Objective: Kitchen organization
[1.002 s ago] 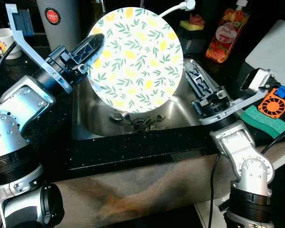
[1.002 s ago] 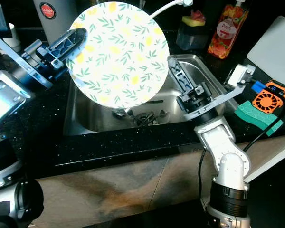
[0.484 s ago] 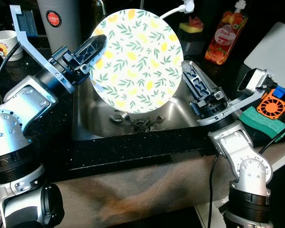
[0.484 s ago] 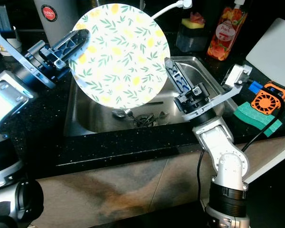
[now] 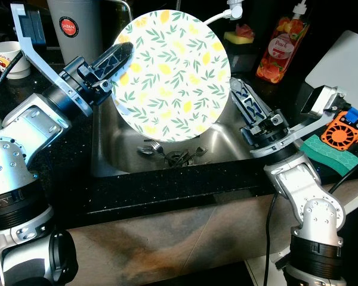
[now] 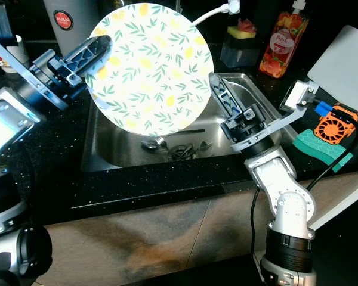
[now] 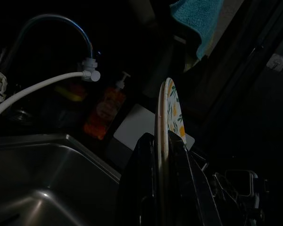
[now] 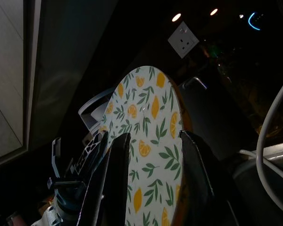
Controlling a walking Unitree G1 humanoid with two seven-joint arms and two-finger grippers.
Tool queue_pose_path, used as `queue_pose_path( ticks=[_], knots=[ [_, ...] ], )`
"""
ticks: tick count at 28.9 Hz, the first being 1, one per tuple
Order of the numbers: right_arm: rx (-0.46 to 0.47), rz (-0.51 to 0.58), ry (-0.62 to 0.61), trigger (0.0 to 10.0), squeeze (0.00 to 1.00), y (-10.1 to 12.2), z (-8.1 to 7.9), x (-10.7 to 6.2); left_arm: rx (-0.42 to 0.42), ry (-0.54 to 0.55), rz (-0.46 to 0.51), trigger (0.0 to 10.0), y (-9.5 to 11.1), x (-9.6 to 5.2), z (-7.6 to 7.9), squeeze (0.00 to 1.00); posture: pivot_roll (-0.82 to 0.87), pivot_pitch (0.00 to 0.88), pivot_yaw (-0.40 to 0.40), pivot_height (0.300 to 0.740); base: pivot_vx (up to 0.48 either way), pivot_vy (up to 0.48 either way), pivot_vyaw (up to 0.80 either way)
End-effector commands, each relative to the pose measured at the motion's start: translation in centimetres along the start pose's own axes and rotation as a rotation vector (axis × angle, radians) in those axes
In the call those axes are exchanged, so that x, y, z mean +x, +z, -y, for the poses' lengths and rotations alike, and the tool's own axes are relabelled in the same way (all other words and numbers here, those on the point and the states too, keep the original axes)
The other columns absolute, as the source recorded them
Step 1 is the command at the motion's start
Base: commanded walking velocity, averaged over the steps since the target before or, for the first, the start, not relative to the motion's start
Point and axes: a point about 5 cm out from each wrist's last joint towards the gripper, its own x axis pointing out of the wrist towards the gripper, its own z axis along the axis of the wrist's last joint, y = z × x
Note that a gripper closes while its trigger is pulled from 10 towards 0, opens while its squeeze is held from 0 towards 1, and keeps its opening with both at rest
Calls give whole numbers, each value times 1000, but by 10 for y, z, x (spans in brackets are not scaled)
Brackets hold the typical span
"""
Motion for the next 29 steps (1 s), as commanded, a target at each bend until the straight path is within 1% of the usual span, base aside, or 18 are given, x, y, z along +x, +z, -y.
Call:
queue_pose_path(
  ticks=[1, 29],
  knots=[
    [-7, 7, -13, 10000, 0, 2, 3, -4, 10, -29, 18, 10000, 4, 0, 4, 0, 86, 5, -52, 740, 0, 0, 0],
    [-13, -13, -12, 10000, 0, -2, 2, -4, 6, -31, 13, 10000, 3, 1, 3, 0, 83, 2, -50, 740, 0, 0, 0]
  ],
)
